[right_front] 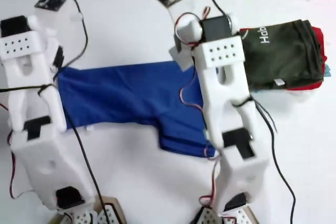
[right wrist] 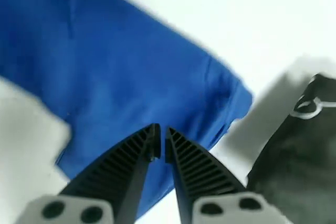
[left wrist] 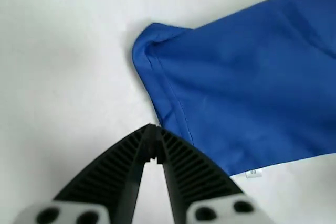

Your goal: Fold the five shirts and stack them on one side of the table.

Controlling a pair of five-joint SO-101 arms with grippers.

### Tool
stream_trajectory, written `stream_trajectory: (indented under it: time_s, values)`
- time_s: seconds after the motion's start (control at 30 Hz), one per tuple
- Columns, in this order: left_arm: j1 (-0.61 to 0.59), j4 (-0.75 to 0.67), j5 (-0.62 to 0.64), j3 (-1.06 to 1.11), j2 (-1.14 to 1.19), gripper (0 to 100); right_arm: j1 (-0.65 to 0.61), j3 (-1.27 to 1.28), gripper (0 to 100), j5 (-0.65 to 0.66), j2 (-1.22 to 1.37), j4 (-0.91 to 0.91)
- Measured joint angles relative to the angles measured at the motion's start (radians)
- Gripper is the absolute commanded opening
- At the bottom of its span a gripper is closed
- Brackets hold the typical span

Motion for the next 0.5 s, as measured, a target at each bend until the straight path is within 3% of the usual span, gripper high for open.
stream_trajectory:
  time_s: [0.3, 0.5]
  values:
    - [0.037, -0.450, -0.006, 0.772, -0.342, 2, -0.078, 0.523, 3.2, 0.034, -0.307, -0.005]
    - [0.044, -0.713, -0.006, 1.138, -0.485, 2, -0.138, 0.896, 6.2, 0.124, -0.430, -0.160]
